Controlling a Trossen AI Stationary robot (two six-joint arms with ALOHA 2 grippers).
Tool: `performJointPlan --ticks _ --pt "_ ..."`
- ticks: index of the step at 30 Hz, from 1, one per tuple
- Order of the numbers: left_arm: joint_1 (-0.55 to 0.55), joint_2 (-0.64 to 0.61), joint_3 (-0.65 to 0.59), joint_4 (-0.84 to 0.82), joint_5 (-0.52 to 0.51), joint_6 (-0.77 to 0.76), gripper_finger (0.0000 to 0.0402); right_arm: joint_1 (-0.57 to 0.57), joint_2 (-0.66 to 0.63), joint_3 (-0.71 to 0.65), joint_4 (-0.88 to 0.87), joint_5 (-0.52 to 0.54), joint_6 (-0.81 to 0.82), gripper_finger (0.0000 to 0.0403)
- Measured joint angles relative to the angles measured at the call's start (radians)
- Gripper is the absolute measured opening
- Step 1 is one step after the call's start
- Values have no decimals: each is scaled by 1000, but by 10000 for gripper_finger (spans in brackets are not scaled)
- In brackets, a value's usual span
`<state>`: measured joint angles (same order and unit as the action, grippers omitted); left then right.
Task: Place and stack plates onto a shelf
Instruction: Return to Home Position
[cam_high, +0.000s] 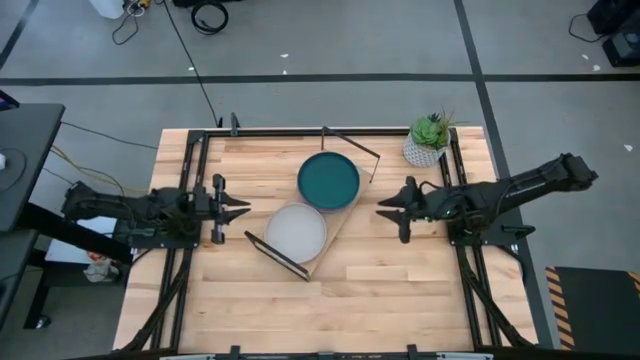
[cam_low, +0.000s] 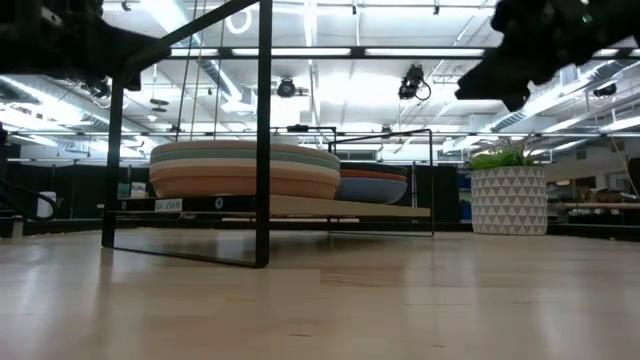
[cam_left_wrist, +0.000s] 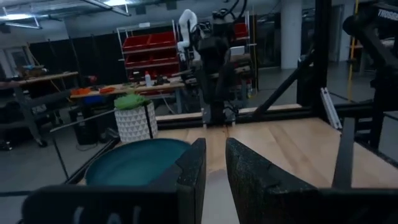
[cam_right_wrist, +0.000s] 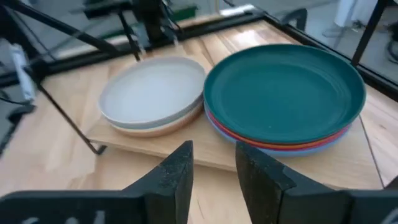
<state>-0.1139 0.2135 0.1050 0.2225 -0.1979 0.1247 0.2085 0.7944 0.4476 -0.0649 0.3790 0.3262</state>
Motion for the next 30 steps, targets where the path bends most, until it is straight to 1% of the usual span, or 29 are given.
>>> performJointPlan --ticks 4,6,11,16,20,25,30 --pt "0 -38 -42 -3 -39 31 68 -82 -139 -130 98 -113 -62 108" --pt "0 -53 -62 -3 -59 45 68 -123 -207 -179 127 -149 -73 99" --pt "0 -88 -93 -1 -62 63 68 -198 -358 -280 137 -219 -72 85" --pt "0 -98 -96 -49 -61 43 68 -227 -494 -374 149 -220 -50 83" --pt "-1 -98 -96 -46 -61 18 68 -230 -574 -433 160 -220 -49 83" --pt "-1 -96 -97 -47 -71 18 68 -230 -595 -441 133 -167 -38 83" --pt "-1 -96 -97 -47 -71 18 68 -230 -594 -441 132 -168 -65 84"
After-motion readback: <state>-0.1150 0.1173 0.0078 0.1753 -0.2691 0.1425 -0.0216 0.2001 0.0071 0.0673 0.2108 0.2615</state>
